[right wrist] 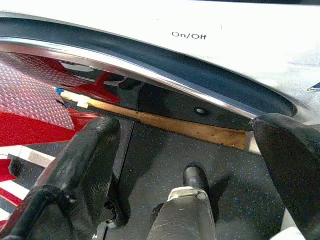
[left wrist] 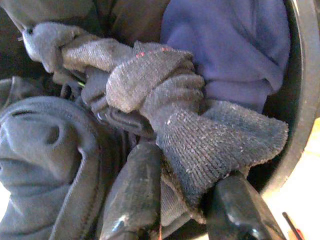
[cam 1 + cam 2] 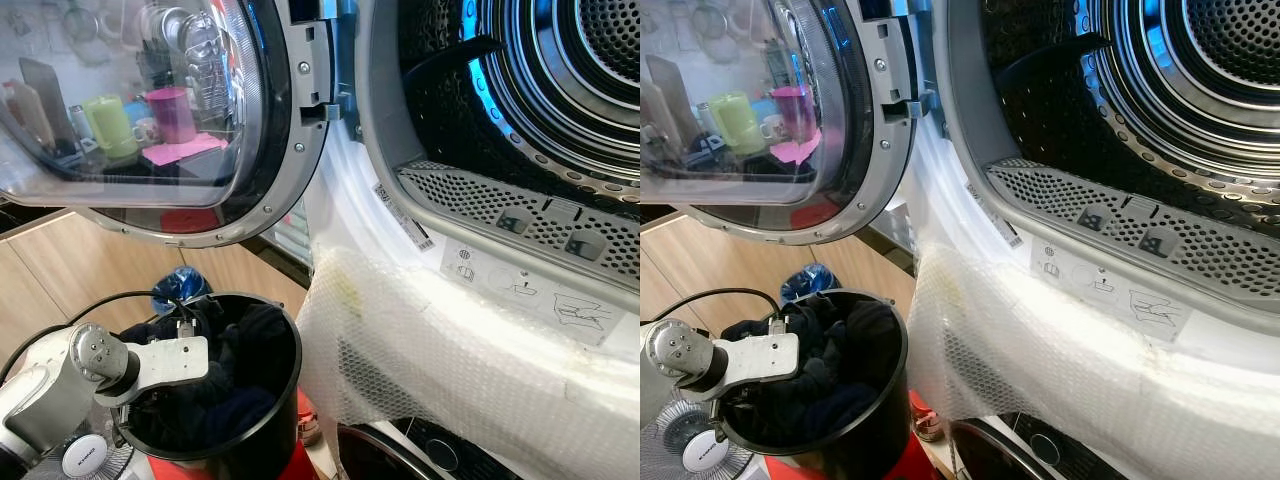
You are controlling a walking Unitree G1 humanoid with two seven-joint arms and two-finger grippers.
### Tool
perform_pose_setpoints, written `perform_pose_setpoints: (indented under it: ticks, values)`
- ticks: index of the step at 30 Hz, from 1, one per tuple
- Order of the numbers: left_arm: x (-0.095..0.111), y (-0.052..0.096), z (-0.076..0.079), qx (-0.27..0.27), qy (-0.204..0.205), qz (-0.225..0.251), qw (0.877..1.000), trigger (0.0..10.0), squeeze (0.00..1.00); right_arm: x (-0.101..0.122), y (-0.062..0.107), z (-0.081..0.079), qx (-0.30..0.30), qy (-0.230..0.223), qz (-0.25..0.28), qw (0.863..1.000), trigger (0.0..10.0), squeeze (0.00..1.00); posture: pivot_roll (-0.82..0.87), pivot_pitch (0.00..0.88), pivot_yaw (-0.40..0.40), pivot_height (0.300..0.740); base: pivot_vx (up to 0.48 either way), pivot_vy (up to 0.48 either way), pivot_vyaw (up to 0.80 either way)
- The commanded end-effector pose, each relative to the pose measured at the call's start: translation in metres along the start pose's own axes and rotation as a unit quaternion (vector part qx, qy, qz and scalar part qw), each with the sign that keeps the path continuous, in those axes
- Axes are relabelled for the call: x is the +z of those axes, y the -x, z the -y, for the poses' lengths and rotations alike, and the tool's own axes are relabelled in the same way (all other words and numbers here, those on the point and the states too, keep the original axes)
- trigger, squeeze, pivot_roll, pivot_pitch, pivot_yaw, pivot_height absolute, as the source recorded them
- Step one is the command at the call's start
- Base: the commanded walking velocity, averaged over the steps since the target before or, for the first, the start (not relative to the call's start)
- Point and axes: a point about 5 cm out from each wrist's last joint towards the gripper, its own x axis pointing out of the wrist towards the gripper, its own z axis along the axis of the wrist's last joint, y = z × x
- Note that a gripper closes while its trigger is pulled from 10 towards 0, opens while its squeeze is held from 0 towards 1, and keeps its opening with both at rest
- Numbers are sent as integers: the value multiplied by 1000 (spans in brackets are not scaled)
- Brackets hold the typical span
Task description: Clothes washing
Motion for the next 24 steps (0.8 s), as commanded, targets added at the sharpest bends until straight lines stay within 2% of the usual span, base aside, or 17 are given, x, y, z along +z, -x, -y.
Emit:
perform_pose_setpoints:
  ticks: [1,14,16,18,19,20,23,24]
  values:
    - [1,0,-3,7,-14,-9,1000,0,0,-4,1,-2,3,1,-7,1000,10000,0,273,0,79,740,0,0,0]
    - [7,0,-5,-2,-16,19,1000,0,0,-6,1,-5,3,-1,-9,1000,10000,0,270,0,89,740,0,0,0]
    - [13,7,-8,-8,-8,48,999,0,0,-5,1,-5,3,-1,-8,1000,10000,0,273,0,90,740,0,0,0]
    - [27,21,-15,-9,-5,95,995,0,0,-4,0,-5,3,0,-7,1000,10000,0,286,0,89,740,0,0,0]
    - [38,34,-23,-1,-16,124,992,0,0,-3,0,-5,2,-1,-6,1000,10000,0,292,0,92,740,0,0,0]
    - [45,40,-27,0,-29,141,990,0,0,-2,0,-6,2,-2,-6,1000,10000,0,294,0,91,740,0,0,0]
    - [64,56,-28,-34,-81,223,971,0,0,-1,-1,-10,6,-2,-6,1000,10000,0,301,0,96,740,0,0,0]
    - [64,56,-28,-34,-81,223,971,0,0,-1,-1,-10,6,-2,-6,1000,10000,0,301,0,96,740,0,0,0]
